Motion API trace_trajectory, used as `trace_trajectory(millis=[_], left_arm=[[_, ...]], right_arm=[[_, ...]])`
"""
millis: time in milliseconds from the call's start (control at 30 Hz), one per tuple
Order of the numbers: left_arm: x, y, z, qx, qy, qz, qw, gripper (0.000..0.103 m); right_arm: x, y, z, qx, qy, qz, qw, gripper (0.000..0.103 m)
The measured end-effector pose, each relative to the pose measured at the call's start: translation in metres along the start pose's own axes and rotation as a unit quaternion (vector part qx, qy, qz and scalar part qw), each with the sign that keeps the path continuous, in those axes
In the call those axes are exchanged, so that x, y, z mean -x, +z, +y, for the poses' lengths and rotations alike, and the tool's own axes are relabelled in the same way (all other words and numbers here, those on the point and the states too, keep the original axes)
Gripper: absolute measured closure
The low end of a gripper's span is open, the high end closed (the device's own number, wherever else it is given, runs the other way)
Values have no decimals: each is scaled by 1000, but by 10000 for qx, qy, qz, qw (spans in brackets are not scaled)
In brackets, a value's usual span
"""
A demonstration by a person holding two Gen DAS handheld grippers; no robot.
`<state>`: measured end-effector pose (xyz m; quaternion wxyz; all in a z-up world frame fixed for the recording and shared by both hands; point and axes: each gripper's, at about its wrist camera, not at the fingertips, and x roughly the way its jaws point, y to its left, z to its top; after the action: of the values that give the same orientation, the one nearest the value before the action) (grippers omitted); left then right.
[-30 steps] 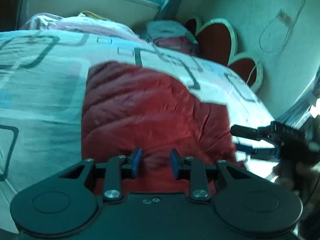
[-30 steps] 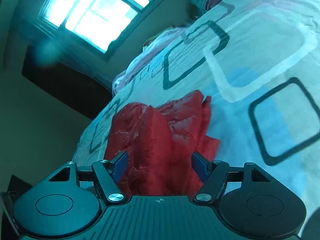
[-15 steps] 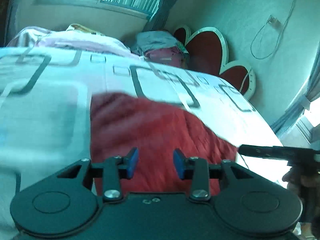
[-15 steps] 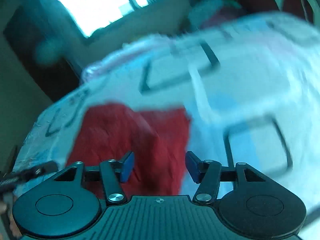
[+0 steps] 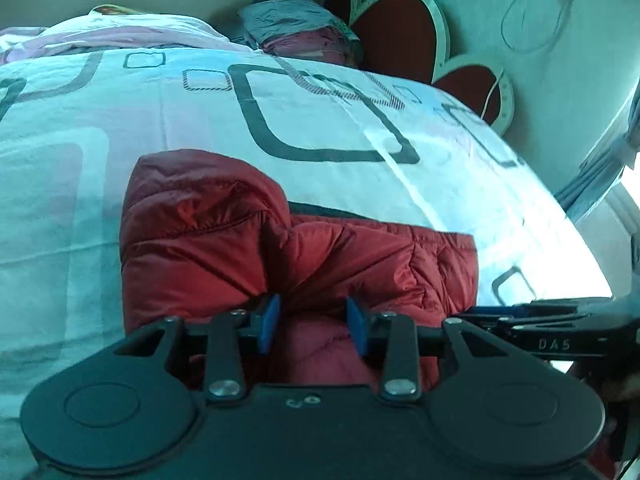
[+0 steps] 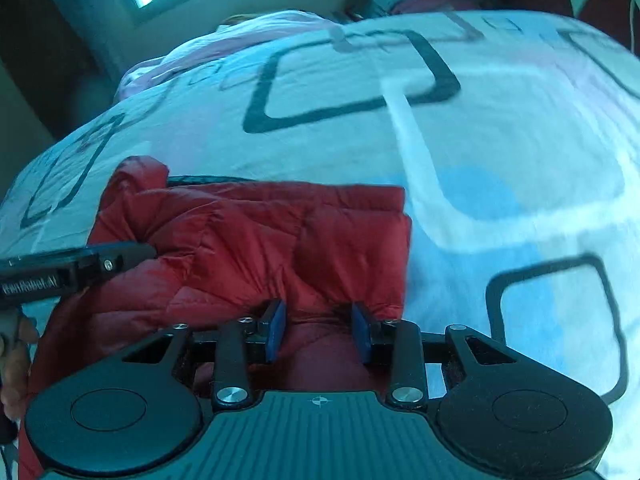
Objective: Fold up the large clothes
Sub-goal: 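Press the folded red jacket flat with both open tools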
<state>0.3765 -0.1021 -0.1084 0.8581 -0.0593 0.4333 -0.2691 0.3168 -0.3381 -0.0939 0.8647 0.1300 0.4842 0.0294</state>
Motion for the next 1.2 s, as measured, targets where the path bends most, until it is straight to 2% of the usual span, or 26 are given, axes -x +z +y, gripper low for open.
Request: trace_trajectory(millis=[67,100,167,233,300,367,467,533,633,800,900,1000,1033,1067,1100,1133,1167,1200], left_arm=[[11,3,-5,-77,76,19,9999,68],[24,2,-11,-181,58,-65,9998,68],[60,-6,-24,-368,-84,-366,9986,68],[90,-23,-36,-511,-250,-485,9972,67],[118,-45,-49,-750,-209,-580,9953,67],[138,-68,-55,-695,-196,-577,9957,67],[149,-99,-65,-749,-9,-396,9964,71],[145,-112,-66,-611,108,-139,9980,71],[140,-125,-61,-369,174,-37,9992,70],[128,-134,-49,-124,284,-52,9995,70],[124,-138,-46,-126,337,-95,9993,70],[136,-134,-51,-75,437,-200,9988,76],[145,-131,-52,-73,465,-365,9982,74],[155,-128,-50,-45,448,-585,9973,67],[161,-125,-48,16,457,-754,9961,44],[165,-120,-45,81,535,-896,9945,15],[166,-114,-42,112,612,-989,9931,9],[163,-108,-40,114,596,-995,9932,9]], right_arm=[[11,3,4,69,-106,-11,9999,68],[25,4,8,95,-115,-148,9998,68],[58,3,18,244,229,-486,9983,68],[86,-6,26,401,471,-584,9964,68],[112,-24,36,623,704,-616,9937,68],[131,-46,43,798,801,-577,9919,68],[143,-77,49,1006,742,-420,9913,68],[139,-93,52,1070,626,-281,9919,68],[122,-115,56,1101,481,-51,9927,68],[93,-130,49,1072,348,156,9935,68],[78,-132,40,875,456,224,9949,68],[89,-124,35,697,546,182,9959,68],[99,-119,32,580,588,25,9966,68],[111,-115,24,337,693,-218,9968,67],[118,-111,15,88,796,-370,9961,51],[122,-106,6,-173,860,-513,9948,22],[122,-100,-6,-428,923,-655,9926,16],[118,-95,-16,-607,952,-665,9914,16]])
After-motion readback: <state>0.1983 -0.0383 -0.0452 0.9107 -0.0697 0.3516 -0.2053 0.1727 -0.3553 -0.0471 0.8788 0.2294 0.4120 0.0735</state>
